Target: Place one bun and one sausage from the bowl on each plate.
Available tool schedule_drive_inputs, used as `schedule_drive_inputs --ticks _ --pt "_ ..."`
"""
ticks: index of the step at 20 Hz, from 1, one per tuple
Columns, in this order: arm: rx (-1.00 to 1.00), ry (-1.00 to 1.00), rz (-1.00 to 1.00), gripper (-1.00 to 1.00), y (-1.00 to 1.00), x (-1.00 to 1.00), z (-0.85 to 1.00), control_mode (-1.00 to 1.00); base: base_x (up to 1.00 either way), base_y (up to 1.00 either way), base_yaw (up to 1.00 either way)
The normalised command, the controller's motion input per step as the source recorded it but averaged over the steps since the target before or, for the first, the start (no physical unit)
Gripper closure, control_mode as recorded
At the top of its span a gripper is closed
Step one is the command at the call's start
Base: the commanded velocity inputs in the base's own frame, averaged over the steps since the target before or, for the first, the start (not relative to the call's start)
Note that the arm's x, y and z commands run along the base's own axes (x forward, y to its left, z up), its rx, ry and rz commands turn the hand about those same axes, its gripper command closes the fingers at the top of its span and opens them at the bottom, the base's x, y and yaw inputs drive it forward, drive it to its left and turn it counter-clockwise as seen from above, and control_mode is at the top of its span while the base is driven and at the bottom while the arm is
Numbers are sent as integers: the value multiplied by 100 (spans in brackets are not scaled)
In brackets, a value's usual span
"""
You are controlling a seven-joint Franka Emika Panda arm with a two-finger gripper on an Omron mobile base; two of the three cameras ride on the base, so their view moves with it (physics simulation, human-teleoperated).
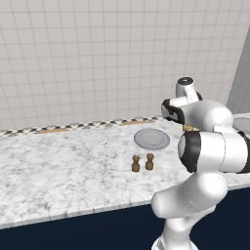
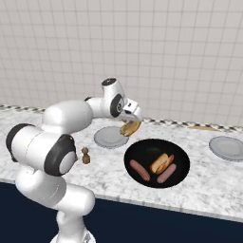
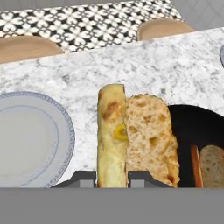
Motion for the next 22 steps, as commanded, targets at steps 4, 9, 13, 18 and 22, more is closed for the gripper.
schedule_drive_inputs --ticks 4,9,13,18,22 --pt "-1 6 0 100 94 82 5 -100 0 0 0" --pt "0 3 12 100 61 57 -5 -100 0 0 0" --pt "1 8 16 100 41 53 -31 -100 0 0 0" --pt "14 5 14 100 37 2 -45 -100 0 0 0" --pt "13 -1 10 100 27 0 -44 -100 0 0 0"
